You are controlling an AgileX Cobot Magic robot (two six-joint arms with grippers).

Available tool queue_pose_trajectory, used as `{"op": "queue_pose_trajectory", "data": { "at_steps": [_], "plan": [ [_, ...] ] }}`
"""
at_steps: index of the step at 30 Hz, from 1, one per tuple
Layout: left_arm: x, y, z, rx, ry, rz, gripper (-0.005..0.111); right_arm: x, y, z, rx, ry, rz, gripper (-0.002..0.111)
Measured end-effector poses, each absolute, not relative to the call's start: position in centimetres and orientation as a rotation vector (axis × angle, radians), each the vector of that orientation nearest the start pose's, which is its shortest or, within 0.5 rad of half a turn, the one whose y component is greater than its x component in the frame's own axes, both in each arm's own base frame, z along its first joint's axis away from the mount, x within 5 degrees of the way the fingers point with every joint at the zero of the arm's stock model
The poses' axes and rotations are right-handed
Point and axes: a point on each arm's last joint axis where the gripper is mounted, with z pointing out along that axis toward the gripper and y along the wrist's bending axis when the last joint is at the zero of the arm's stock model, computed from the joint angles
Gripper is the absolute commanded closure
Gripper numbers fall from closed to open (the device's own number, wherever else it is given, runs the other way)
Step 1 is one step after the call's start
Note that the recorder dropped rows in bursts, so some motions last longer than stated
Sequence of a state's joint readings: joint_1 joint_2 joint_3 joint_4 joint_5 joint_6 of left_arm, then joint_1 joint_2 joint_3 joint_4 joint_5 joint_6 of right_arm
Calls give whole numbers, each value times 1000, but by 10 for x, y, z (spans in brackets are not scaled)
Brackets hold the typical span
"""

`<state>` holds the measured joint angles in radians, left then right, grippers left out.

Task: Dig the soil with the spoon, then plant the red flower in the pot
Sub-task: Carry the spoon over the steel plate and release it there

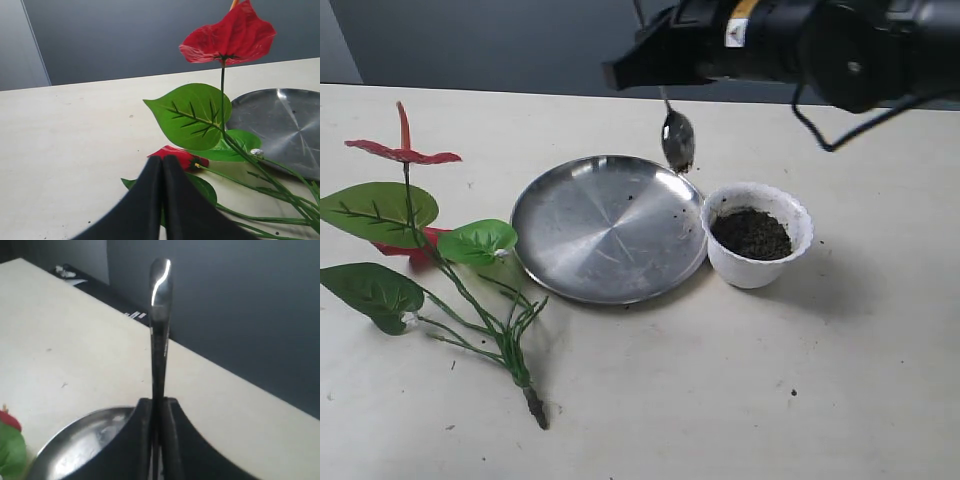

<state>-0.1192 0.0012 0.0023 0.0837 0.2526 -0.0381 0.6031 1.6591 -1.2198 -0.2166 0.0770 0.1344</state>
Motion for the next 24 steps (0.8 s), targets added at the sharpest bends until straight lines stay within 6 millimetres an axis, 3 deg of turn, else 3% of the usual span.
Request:
{"op": "queue_pose_trajectory", "data": {
  "at_steps": [2, 6, 11, 19, 22, 24],
  "plan": [
    [55, -5, 190, 126, 1734, -38, 106, 329, 238, 287, -703, 1961, 310, 108],
    [55, -5, 190, 126, 1734, -38, 106, 352, 266, 246, -798, 2118, 244, 108],
    [55, -5, 190, 126, 1734, -38, 106, 374, 285, 202, -855, 2244, 206, 108],
    [55, -5, 190, 126, 1734, -38, 106, 392, 300, 169, -874, 2346, 183, 108],
    [55, -5, 190, 126, 1734, -38, 106, 395, 302, 157, -883, 2396, 169, 100],
    [55, -5, 190, 126, 1734, -38, 106, 396, 303, 151, -888, 2415, 161, 89]
  ]
}}
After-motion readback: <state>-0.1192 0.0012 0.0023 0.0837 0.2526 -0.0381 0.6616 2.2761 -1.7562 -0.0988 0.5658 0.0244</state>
